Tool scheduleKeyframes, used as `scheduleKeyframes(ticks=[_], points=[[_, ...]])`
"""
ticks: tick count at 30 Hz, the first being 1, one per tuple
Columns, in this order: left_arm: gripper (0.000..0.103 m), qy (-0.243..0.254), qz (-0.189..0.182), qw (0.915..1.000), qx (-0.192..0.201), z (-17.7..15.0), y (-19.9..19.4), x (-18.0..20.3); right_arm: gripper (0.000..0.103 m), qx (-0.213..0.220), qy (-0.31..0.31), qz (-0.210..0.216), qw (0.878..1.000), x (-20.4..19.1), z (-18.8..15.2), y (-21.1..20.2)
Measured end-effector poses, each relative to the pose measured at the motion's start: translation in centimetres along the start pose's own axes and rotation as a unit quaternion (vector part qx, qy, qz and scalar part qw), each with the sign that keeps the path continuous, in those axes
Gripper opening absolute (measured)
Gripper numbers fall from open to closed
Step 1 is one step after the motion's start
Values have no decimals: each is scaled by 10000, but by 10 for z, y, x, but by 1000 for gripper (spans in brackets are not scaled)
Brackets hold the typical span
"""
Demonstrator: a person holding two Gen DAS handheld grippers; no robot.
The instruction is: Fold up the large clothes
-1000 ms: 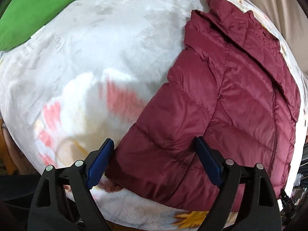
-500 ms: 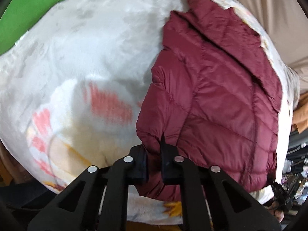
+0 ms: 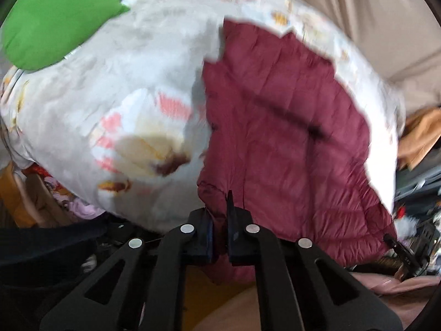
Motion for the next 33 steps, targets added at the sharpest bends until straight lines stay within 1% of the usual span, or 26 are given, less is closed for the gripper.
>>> scheduleKeyframes(ticks=[1,2,3,4,6,7,8,9,10,11,12,13,16,17,19,20,21,24,26,27,28,29,30,31,32,33], points=[[5,-97,-93,9997,206,11,-10,0,5,479,47,-1,9988,-2,23,-13],[5,-151,-198,9979,595,29,-27,5,5,847,86,1,9964,-1,41,-24],[5,-162,-260,9955,899,47,-38,11,5,1214,100,-1,9926,0,59,-33],[5,-153,-313,9921,1202,65,-48,18,5,1670,140,26,9859,3,82,-42],[5,-63,-367,9832,1787,104,-63,32,5,2215,221,65,9749,10,115,-47],[5,-46,-417,9797,1962,122,-63,38,5,2515,378,56,9671,19,137,-45],[5,-22,-409,9764,2120,143,-60,45,5,2712,503,51,9612,25,152,-41],[5,-5,-386,9754,2172,159,-53,49,5,2868,624,6,9560,33,167,-36],[5,12,-354,9751,2190,175,-46,54,5,2985,771,-124,9512,42,186,-25],[5,-26,-271,9749,2208,197,-29,65,5,3029,854,-166,9490,48,196,-18],[5,-27,-207,9759,2171,209,-18,69,5,3069,959,-219,9466,55,207,-9],[5,-49,-60,9780,2086,228,3,76,5,3074,1090,-308,9448,62,222,7],[5,-114,267,9837,1772,261,52,93,5,3000,1416,-470,9422,86,254,42],[5,-100,455,9852,1651,271,75,98,5,2925,1491,-552,9430,95,264,55],[5,-23,774,9858,1493,279,107,101,6,2736,1607,-795,9450,106,275,86],[6,57,963,9861,1354,283,132,102,6,2665,1619,-904,9458,112,279,97],[6,68,1063,9860,1285,285,147,103,7,2610,1626,-993,9463,115,280,105],[10,92,1242,9855,1156,290,177,108,11,2571,1795,-1098,9432,126,287,125],[11,79,1284,9854,1115,294,188,111,15,2754,1875,-1055,9369,131,288,126],[11,18,1228,9858,1145,296,187,111,21,2852,1916,-1007,9337,130,288,122],[13,-60,1173,9862,1164,297,183,111,33,3074,1949,-972,9263,129,287,114],[16,-218,1022,9871,1214,299,175,108,42,3336,1951,-1019,9166,126,285,102],[22,-366,828,9874,1300,300,166,104,61,3547,1954,-1073,9080,124,282,93],[29,-470,672,9866,1410,302,157,102,66,3849,1946,-1120,8952,120,276,76],[33,-675,502,9823,1673,303,140,94,66,3880,1916,-1142,8943,119,273,69],[49,-813,565,9755,1965,303,124,88,66,3828,1878,-1176,8969,118,271,64]])
Point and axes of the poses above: each gripper's, at about its wrist camera, not at the fingertips, and y roughly the way its jaws point, x to its right, z to its top, the point moved 3 cm from there along y, roughly the way its jaws point, and after that the axes turned 11 degrees about z, right-handed, at the moved point
